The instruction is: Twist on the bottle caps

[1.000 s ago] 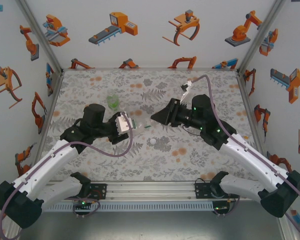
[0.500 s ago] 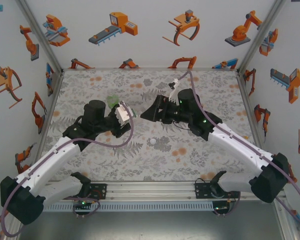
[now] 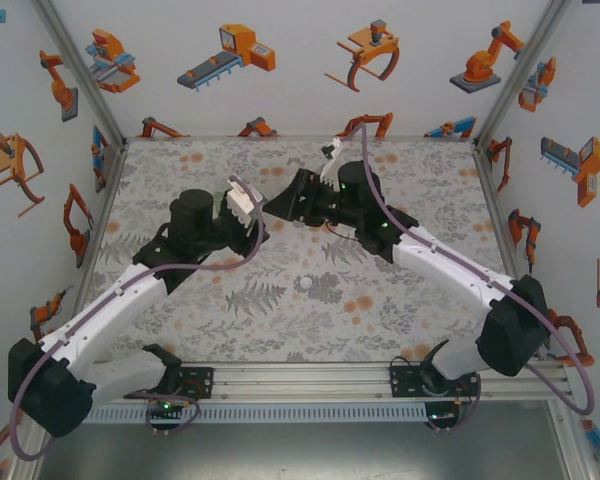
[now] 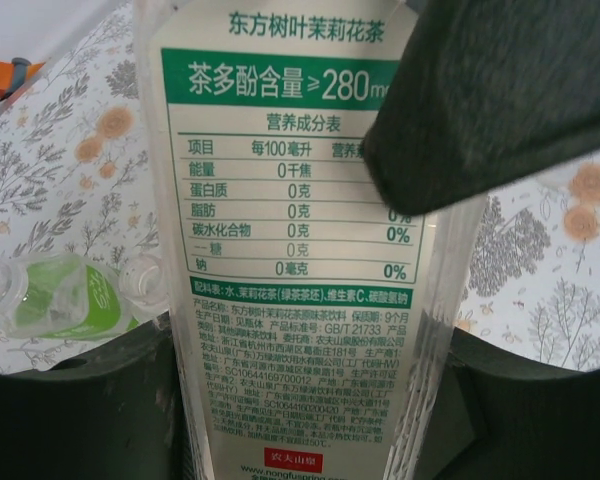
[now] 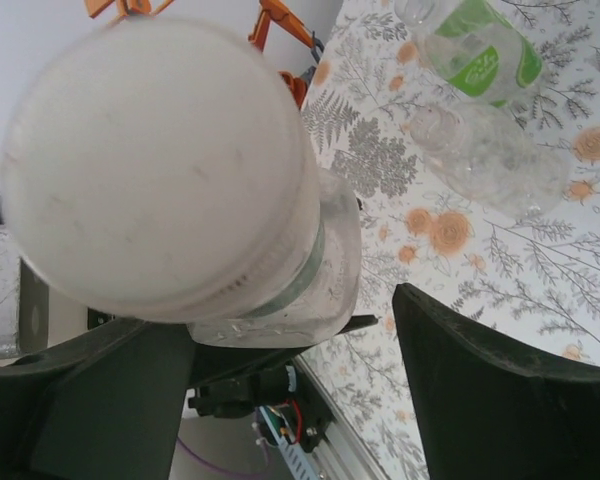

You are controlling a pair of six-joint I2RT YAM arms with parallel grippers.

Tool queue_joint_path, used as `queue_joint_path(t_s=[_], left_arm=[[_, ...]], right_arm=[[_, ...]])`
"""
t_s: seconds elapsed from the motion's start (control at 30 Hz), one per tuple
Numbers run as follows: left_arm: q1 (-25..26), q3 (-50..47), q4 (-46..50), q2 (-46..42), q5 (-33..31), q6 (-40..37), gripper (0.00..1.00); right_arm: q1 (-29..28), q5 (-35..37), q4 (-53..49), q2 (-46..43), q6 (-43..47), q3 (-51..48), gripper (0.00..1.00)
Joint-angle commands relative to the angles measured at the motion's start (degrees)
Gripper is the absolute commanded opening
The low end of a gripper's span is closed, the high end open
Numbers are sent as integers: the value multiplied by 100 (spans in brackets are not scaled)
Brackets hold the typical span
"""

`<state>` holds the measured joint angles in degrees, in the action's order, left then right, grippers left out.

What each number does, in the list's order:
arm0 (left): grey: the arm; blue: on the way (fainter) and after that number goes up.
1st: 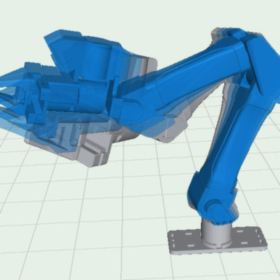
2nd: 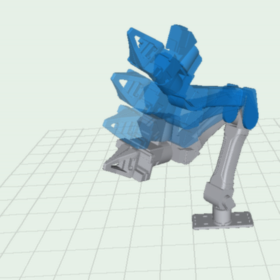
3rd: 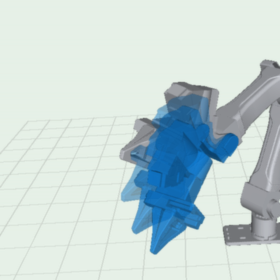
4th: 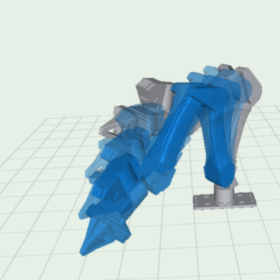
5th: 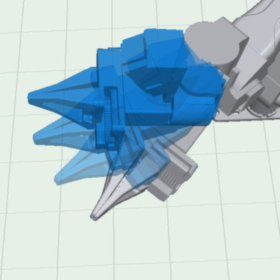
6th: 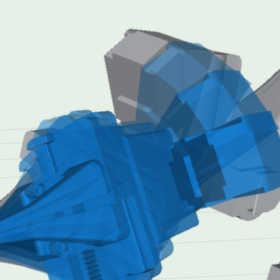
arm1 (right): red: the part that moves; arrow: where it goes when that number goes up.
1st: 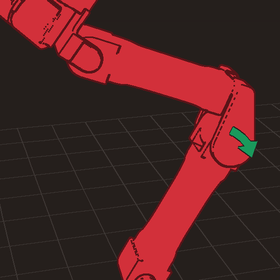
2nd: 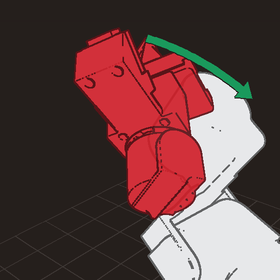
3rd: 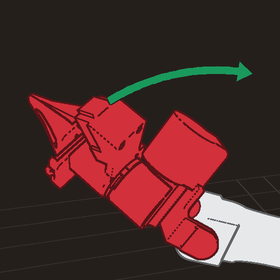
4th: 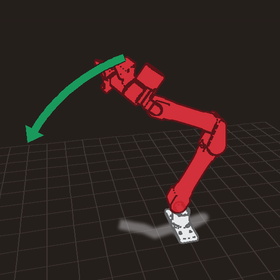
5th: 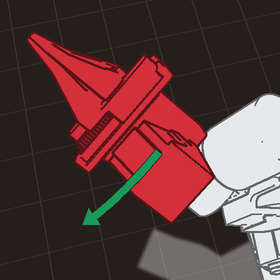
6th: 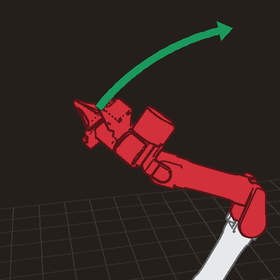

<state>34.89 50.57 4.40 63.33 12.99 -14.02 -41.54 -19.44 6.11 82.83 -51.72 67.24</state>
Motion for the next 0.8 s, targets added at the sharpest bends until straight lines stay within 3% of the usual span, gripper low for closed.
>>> queue_joint_path(t_s=[0.0, 0.37, 0.53, 0.67, 0.77], left_arm=[[80, 291, -496, 170, -243, 391, 0], [224, 297, -905, 407, -363, 737, 0], [275, 305, -944, 442, -369, 768, 2], [297, 309, -911, 385, -403, 778, 22], [292, 321, -825, 298, -403, 808, 44]], right_arm=[[53, -4, 456, 165, -222, 290, 66], [137, 145, 735, 495, -239, 517, 64], [138, 24, 792, 632, -250, 621, 55], [154, 19, 795, 664, -222, 615, 48], [205, 32, 804, 659, -168, 563, 46]])
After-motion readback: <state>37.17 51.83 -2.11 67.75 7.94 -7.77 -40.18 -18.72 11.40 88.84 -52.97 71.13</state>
